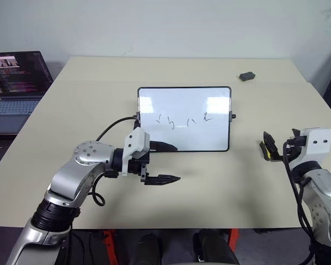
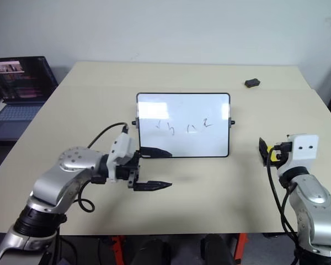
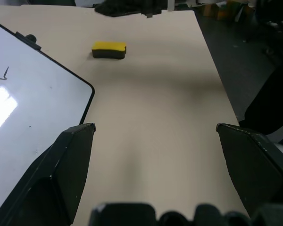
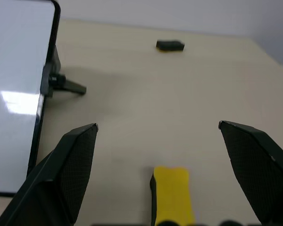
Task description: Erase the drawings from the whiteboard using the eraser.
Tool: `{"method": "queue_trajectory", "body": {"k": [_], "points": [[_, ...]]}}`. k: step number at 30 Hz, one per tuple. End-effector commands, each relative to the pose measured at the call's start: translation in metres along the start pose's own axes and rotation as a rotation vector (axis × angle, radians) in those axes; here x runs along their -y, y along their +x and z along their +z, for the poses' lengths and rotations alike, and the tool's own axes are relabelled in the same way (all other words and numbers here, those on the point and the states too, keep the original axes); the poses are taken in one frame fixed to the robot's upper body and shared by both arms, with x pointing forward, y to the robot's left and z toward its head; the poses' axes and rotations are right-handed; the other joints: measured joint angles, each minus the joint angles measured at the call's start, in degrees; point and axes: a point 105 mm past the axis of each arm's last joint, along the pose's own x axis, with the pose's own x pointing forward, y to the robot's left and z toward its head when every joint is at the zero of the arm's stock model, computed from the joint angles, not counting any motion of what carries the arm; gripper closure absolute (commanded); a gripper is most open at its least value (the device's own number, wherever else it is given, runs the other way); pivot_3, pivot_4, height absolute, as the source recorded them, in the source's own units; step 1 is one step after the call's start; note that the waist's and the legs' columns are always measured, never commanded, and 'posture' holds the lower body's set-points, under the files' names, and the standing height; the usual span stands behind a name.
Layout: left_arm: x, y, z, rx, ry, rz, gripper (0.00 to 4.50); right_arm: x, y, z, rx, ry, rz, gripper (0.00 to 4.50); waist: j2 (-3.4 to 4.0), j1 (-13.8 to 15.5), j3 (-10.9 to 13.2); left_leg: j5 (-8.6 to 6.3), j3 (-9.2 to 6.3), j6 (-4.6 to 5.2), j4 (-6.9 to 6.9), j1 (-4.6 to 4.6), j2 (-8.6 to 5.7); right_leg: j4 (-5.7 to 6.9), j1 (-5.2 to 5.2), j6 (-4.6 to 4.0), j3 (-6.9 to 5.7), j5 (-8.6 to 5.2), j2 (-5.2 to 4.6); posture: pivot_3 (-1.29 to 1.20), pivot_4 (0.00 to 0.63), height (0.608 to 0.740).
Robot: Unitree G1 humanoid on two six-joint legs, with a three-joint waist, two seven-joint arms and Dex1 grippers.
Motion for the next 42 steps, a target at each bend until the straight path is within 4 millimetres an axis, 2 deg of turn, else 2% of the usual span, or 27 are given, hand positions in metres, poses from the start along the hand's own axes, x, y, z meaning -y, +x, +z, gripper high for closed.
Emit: {"method": "queue_trajectory", "body": {"k": [1,6,18,27,30,35,42], "points": [[0.008,0.001,0.008,0.02,0.027,-0.043,0.0,-0.002,-0.005,0.015,0.024,-0.021,-0.002,0.03,0.0,0.0,0.0,0.0,0.0,0.0,0.0,0.0,0.0,0.0,0.0,0.0,0.0,0.0,0.0,0.0,0.15,0.74],[0.009,0.003,0.006,0.016,0.018,-0.054,0.0,-0.002,-0.011,0.017,0.035,-0.016,-0.011,0.03,0.01,0.0,0.0,0.0,-0.02,0.0,0.0,0.0,0.01,0.0,0.0,0.02,-0.01,-0.01,0.0,0.0,0.15,0.74],[0.012,0.004,0.007,0.021,0.016,-0.103,0.0,-0.002,-0.021,0.003,-0.031,-0.034,-0.01,0.03,0.01,0.0,0.0,0.0,0.01,0.0,0.0,0.0,0.0,-0.01,0.0,0.03,0.01,-0.01,0.0,0.0,0.15,0.74],[0.002,0.006,0.011,0.043,0.028,-0.062,0.0,-0.001,-0.022,0.006,0.001,-0.022,-0.028,0.03,0.0,0.0,0.0,0.0,0.0,0.0,0.01,0.01,0.0,0.02,0.0,0.19,0.0,-0.1,0.0,0.0,0.15,0.74],[-0.001,0.007,0.012,0.051,0.03,-0.041,0.0,0.003,-0.021,0.003,-0.043,-0.023,-0.014,0.03,0.0,0.0,0.0,0.0,0.01,0.0,0.01,0.01,0.0,0.01,0.0,0.18,0.01,-0.09,0.0,0.0,0.15,0.74],[0.003,0.008,0.007,0.034,0.02,-0.077,0.0,0.016,-0.012,-0.005,-0.19,0.052,-0.013,0.03,0.0,-0.1,0.0,0.0,0.01,0.0,0.03,0.02,-0.01,0.03,0.01,0.03,0.02,0.0,0.0,0.0,0.15,0.74],[0.008,0.008,0.007,0.021,0.034,-0.118,0.0,0.022,0.014,-0.008,-0.262,0.078,-0.025,0.03,0.0,-0.1,0.0,0.0,0.01,0.01,0.01,0.0,-0.01,0.0,0.01,0.03,0.01,0.0,0.02,0.0,0.15,0.74]]}}
